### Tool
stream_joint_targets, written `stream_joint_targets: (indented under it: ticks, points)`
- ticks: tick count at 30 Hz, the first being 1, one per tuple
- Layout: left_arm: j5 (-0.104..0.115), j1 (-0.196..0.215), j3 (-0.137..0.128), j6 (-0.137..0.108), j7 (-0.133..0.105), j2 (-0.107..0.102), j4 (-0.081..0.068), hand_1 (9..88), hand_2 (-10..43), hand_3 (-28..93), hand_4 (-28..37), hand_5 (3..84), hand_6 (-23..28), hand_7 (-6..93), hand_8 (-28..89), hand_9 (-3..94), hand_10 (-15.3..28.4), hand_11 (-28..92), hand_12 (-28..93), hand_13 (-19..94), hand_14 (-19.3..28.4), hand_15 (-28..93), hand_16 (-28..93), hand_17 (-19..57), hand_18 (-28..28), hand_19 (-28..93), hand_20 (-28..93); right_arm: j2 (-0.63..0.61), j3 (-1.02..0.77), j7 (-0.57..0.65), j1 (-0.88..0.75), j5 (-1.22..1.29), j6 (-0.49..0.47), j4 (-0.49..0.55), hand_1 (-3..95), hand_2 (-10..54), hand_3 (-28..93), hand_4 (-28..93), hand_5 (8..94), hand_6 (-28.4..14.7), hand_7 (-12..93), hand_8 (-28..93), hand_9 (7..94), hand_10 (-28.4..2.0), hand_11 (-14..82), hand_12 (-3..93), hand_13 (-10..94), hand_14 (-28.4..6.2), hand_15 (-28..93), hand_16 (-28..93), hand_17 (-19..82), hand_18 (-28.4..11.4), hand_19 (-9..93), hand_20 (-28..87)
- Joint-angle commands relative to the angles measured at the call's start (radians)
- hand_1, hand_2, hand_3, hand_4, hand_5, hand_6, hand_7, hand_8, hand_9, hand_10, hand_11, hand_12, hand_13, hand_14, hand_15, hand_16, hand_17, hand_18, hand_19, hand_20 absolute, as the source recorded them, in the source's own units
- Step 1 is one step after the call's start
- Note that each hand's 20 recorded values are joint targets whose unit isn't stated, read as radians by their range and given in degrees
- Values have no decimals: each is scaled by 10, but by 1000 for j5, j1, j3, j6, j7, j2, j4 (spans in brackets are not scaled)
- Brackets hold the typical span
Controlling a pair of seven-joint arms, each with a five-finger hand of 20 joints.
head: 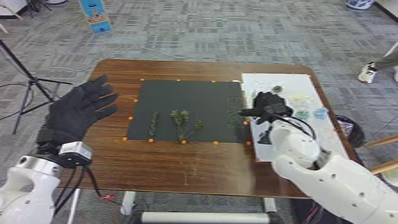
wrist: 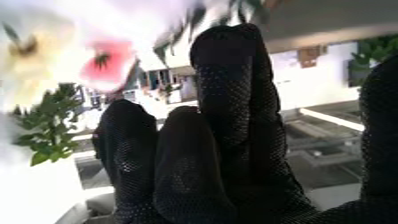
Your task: Arrange flowers
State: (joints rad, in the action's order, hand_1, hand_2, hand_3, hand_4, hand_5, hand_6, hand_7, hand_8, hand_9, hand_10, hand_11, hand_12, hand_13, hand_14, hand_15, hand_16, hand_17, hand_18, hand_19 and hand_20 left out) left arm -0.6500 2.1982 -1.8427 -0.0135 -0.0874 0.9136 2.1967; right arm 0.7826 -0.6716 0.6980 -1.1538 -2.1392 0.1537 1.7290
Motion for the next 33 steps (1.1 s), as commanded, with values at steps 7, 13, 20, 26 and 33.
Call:
stream_joint_targets:
  ticks: [7,13,20,26,33]
  points:
    - [5,11,1,-4,21,10,-2,235,-35,712,-283,306,27,204,-98,292,128,246,179,241,149,292,8,-93,226,452,88,-21,81,60,117,-14,-64,-48,224,-95,673,-283,735,-5,311,-114,845,-95,464,314,837,-40,858,395,567,-204,932,724]
    - [3,7,7,-2,25,9,-3,235,-36,711,-283,305,28,204,-98,292,128,247,179,240,149,292,9,-93,227,452,87,3,169,104,203,-29,-163,-111,230,-95,648,-283,739,-6,317,-120,849,-94,470,312,838,-40,858,396,571,-203,932,724]
    - [2,19,-1,-5,26,11,1,234,-36,713,-283,306,28,204,-98,291,128,247,179,240,149,291,8,-93,227,452,87,-21,228,111,262,-7,-194,-117,215,-95,644,-283,751,-10,314,-116,854,-95,469,314,842,-40,857,400,577,-205,932,727]
    - [0,22,-3,-6,26,15,5,234,-36,713,-283,305,28,203,-98,292,128,247,179,240,148,291,9,-93,226,451,87,-7,332,104,338,11,-233,-166,209,-95,647,-283,752,-10,313,-114,854,-95,468,316,842,-40,856,403,578,-203,932,726]
    - [0,21,0,-9,27,18,7,234,-36,713,-283,306,28,203,-98,292,128,247,179,241,148,291,8,-93,226,451,88,52,397,78,378,29,-280,-221,203,-95,647,-283,752,-10,313,-114,853,-95,467,316,842,-40,855,406,578,-202,932,725]
